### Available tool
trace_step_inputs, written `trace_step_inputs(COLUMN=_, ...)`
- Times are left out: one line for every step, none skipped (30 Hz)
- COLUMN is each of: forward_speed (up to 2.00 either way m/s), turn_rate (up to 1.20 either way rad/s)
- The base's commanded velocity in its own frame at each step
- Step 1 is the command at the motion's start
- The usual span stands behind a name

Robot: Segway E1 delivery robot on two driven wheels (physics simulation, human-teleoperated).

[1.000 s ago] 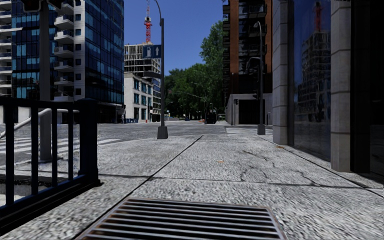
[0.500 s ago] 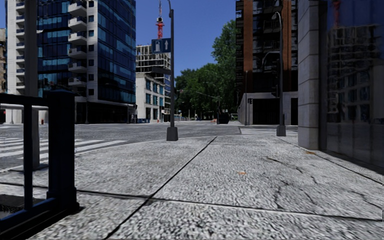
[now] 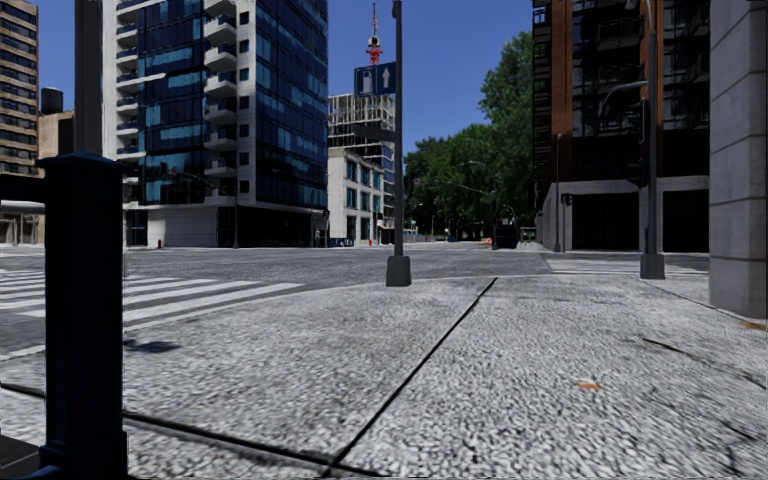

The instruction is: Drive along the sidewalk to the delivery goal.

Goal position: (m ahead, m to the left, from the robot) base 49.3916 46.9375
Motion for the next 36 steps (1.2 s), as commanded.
trace_step_inputs(forward_speed=1.26, turn_rate=0.00)
trace_step_inputs(forward_speed=1.26, turn_rate=0.00)
trace_step_inputs(forward_speed=1.27, turn_rate=0.00)
trace_step_inputs(forward_speed=1.27, turn_rate=0.00)
trace_step_inputs(forward_speed=1.27, turn_rate=0.00)
trace_step_inputs(forward_speed=1.27, turn_rate=0.00)
trace_step_inputs(forward_speed=1.27, turn_rate=0.00)
trace_step_inputs(forward_speed=1.27, turn_rate=0.00)
trace_step_inputs(forward_speed=1.27, turn_rate=0.00)
trace_step_inputs(forward_speed=1.27, turn_rate=0.00)
trace_step_inputs(forward_speed=1.27, turn_rate=0.00)
trace_step_inputs(forward_speed=1.27, turn_rate=0.00)
trace_step_inputs(forward_speed=1.27, turn_rate=0.00)
trace_step_inputs(forward_speed=1.27, turn_rate=0.00)
trace_step_inputs(forward_speed=1.27, turn_rate=0.03)
trace_step_inputs(forward_speed=1.29, turn_rate=0.18)
trace_step_inputs(forward_speed=1.29, turn_rate=0.18)
trace_step_inputs(forward_speed=1.41, turn_rate=0.29)
trace_step_inputs(forward_speed=1.48, turn_rate=0.32)
trace_step_inputs(forward_speed=1.52, turn_rate=0.33)
trace_step_inputs(forward_speed=1.52, turn_rate=0.33)
trace_step_inputs(forward_speed=1.54, turn_rate=0.33)
trace_step_inputs(forward_speed=1.55, turn_rate=0.33)
trace_step_inputs(forward_speed=1.57, turn_rate=0.33)
trace_step_inputs(forward_speed=1.57, turn_rate=0.33)
trace_step_inputs(forward_speed=1.62, turn_rate=0.33)
trace_step_inputs(forward_speed=1.69, turn_rate=0.33)
trace_step_inputs(forward_speed=1.79, turn_rate=0.33)
trace_step_inputs(forward_speed=1.79, turn_rate=0.33)
trace_step_inputs(forward_speed=2.00, turn_rate=0.39)
trace_step_inputs(forward_speed=2.00, turn_rate=0.42)
trace_step_inputs(forward_speed=2.00, turn_rate=0.45)
trace_step_inputs(forward_speed=2.00, turn_rate=0.45)
trace_step_inputs(forward_speed=2.00, turn_rate=0.46)
trace_step_inputs(forward_speed=2.00, turn_rate=0.46)
trace_step_inputs(forward_speed=2.00, turn_rate=0.47)
